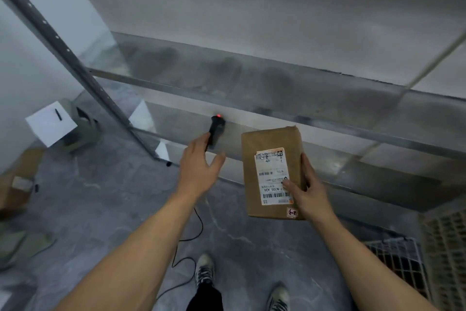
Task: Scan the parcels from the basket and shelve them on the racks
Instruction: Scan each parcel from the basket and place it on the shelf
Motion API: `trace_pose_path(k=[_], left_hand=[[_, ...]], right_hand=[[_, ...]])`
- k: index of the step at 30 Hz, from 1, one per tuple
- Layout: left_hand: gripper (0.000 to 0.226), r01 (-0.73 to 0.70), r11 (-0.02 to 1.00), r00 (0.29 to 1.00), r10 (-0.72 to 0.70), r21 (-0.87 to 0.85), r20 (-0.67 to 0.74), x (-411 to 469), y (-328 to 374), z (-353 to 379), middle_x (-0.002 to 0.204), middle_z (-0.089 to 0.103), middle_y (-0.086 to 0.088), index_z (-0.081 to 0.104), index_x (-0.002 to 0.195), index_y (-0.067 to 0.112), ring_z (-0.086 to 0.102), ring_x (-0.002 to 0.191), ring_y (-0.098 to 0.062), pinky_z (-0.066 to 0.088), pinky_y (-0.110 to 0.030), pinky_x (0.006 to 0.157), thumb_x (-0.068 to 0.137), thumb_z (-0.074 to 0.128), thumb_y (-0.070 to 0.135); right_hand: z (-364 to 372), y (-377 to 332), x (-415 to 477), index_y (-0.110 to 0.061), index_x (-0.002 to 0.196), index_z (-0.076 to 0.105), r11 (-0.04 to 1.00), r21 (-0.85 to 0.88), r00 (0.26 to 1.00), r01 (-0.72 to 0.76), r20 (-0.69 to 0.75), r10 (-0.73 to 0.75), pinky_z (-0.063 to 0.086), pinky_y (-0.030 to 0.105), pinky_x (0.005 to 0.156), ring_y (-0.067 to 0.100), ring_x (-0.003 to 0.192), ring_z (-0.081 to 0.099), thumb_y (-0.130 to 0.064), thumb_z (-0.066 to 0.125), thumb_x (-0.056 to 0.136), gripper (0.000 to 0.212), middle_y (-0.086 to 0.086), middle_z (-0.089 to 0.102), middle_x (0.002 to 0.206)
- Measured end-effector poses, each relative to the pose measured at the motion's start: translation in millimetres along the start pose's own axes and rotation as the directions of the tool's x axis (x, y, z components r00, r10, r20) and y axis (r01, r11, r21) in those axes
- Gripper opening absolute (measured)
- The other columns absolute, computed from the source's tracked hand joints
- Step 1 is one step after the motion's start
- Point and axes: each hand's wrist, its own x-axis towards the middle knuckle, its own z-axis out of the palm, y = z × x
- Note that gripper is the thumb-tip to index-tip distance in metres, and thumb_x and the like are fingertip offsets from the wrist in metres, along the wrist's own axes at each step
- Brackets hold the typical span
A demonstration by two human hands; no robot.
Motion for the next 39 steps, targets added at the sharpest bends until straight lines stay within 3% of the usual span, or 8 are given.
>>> trace_pose_path(k=[6, 11, 16, 18, 22, 28, 33, 39], left_hand=[[0.069, 0.000, 1.000, 0.998, 0.000, 0.002, 0.067, 108, -72, 22, 0.146, 0.050, -0.012, 0.041, 0.153, 0.010, 0.046, 0.134, -0.028, 0.038, -0.038, 0.107, 0.096, 0.061, 0.043], [0.064, 0.054, 0.998, 0.995, -0.057, 0.033, 0.076, 192, -136, 48, 0.150, 0.046, -0.012, 0.039, 0.154, 0.012, 0.043, 0.138, -0.030, 0.038, -0.050, 0.114, 0.099, 0.063, 0.035], [0.067, 0.085, 0.996, 0.994, -0.087, 0.030, 0.072, 258, -187, 88, 0.152, 0.044, -0.011, 0.037, 0.156, 0.018, 0.041, 0.140, -0.032, 0.036, -0.050, 0.116, 0.098, 0.063, 0.040], [0.068, 0.076, 0.997, 0.995, -0.076, 0.013, 0.061, 277, -201, 107, 0.153, 0.043, -0.011, 0.037, 0.156, 0.019, 0.041, 0.140, -0.031, 0.037, -0.052, 0.115, 0.097, 0.064, 0.040], [0.070, 0.077, 0.997, 0.994, -0.079, 0.030, 0.070, 309, -225, 147, 0.154, 0.042, -0.011, 0.035, 0.157, 0.019, 0.040, 0.140, -0.031, 0.037, -0.049, 0.115, 0.097, 0.065, 0.038], [0.072, 0.138, 0.989, 0.985, -0.143, 0.057, 0.092, 356, -255, 187, 0.158, 0.038, -0.010, 0.031, 0.158, 0.023, 0.037, 0.144, -0.034, 0.035, -0.052, 0.117, 0.097, 0.066, 0.040], [0.072, 0.146, 0.985, 0.979, -0.157, 0.091, 0.128, 374, -271, 209, 0.154, 0.040, -0.012, 0.031, 0.158, 0.024, 0.041, 0.139, -0.036, 0.038, -0.051, 0.114, 0.097, 0.065, 0.041], [0.071, 0.156, 0.983, 0.973, -0.169, 0.093, 0.155, 387, -280, 222, 0.147, 0.045, -0.015, 0.030, 0.158, 0.023, 0.050, 0.131, -0.037, 0.044, -0.047, 0.106, 0.098, 0.065, 0.039]], right_hand=[[64, 25, 67, -0.058, 0.145, 0.019, 0.994, 0.030, 0.990, -0.102, -0.097, 0.104, 0.060, 0.034, 0.086, 0.012, 0.112, 0.067, -0.019, 0.071, 0.093, 0.083, -0.011, 0.062, 0.133], [111, 55, 128, -0.061, 0.146, 0.023, 0.993, 0.058, 0.982, -0.103, -0.151, 0.111, 0.063, 0.043, 0.083, 0.012, 0.109, 0.070, -0.024, 0.073, 0.092, 0.083, -0.012, 0.064, 0.133], [140, 87, 178, -0.056, 0.148, 0.022, 0.994, 0.058, 0.981, -0.088, -0.169, 0.096, 0.061, 0.025, 0.067, 0.001, 0.094, 0.072, -0.020, 0.071, 0.092, 0.083, -0.015, 0.066, 0.124], [146, 99, 195, -0.054, 0.150, 0.026, 0.995, 0.070, 0.980, -0.069, -0.180, 0.081, 0.062, 0.027, 0.069, -0.001, 0.096, 0.071, -0.021, 0.072, 0.091, 0.082, -0.017, 0.066, 0.123], [153, 125, 232, -0.054, 0.152, 0.028, 0.994, 0.095, 0.982, -0.053, -0.178, 0.070, 0.062, 0.045, 0.083, 0.007, 0.105, 0.070, -0.023, 0.074, 0.089, 0.084, -0.013, 0.066, 0.129], [155, 154, 275, -0.053, 0.151, 0.031, 0.993, 0.115, 0.984, 0.010, -0.180, 0.011, 0.063, 0.037, 0.081, 0.012, 0.116, 0.067, -0.027, 0.075, 0.083, 0.085, -0.010, 0.065, 0.134], [160, 173, 297, -0.057, 0.148, 0.034, 0.989, 0.145, 0.990, 0.018, -0.140, 0.003, 0.061, 0.050, 0.086, 0.017, 0.119, 0.066, -0.033, 0.075, 0.079, 0.085, -0.010, 0.064, 0.136], [166, 187, 306, -0.057, 0.148, 0.034, 0.986, 0.166, 0.989, 0.032, -0.147, -0.007, 0.061, 0.051, 0.085, 0.016, 0.119, 0.065, -0.032, 0.075, 0.076, 0.087, -0.012, 0.064, 0.136]])
